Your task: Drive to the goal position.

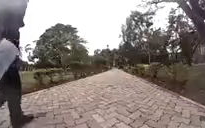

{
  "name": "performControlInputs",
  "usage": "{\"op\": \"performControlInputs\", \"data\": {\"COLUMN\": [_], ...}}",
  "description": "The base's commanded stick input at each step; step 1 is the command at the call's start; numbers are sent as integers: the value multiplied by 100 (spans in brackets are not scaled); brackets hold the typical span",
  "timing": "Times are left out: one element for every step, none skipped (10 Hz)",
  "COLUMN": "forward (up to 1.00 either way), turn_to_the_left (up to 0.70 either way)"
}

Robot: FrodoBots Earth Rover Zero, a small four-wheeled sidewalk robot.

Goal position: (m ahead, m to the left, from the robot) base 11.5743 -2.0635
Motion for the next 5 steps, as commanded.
{"op": "performControlInputs", "data": {"forward": [70, 70, 70, 70, 70], "turn_to_the_left": [-31, -35, -35, -35, -35]}}
